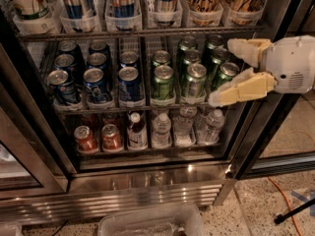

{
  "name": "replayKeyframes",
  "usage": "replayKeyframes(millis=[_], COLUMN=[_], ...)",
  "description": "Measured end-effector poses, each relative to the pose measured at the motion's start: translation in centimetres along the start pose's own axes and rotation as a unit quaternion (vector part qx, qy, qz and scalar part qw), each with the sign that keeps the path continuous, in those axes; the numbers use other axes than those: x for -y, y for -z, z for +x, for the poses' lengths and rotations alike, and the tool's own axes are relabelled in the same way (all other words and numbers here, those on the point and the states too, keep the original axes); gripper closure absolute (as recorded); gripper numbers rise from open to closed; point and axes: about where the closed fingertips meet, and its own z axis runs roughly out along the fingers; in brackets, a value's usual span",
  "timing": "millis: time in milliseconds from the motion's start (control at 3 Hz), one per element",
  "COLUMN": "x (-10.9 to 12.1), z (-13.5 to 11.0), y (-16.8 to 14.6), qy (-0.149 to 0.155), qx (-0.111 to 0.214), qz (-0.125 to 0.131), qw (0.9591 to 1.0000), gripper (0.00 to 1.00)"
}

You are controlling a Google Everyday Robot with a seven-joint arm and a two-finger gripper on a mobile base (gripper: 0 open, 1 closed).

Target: Pick redbull can from top shelf of fridge

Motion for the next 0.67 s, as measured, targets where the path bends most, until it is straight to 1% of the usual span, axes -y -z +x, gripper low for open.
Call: replayKeyframes(millis=[333,667], x=[-0.71,-0.71], z=[-3.06,-3.06], y=[0.59,0.59], qy=[-0.03,-0.03], qx=[0.077,0.077], qz=[-0.009,-0.009], qw=[0.9965,0.9965], gripper=[0.0,0.0])
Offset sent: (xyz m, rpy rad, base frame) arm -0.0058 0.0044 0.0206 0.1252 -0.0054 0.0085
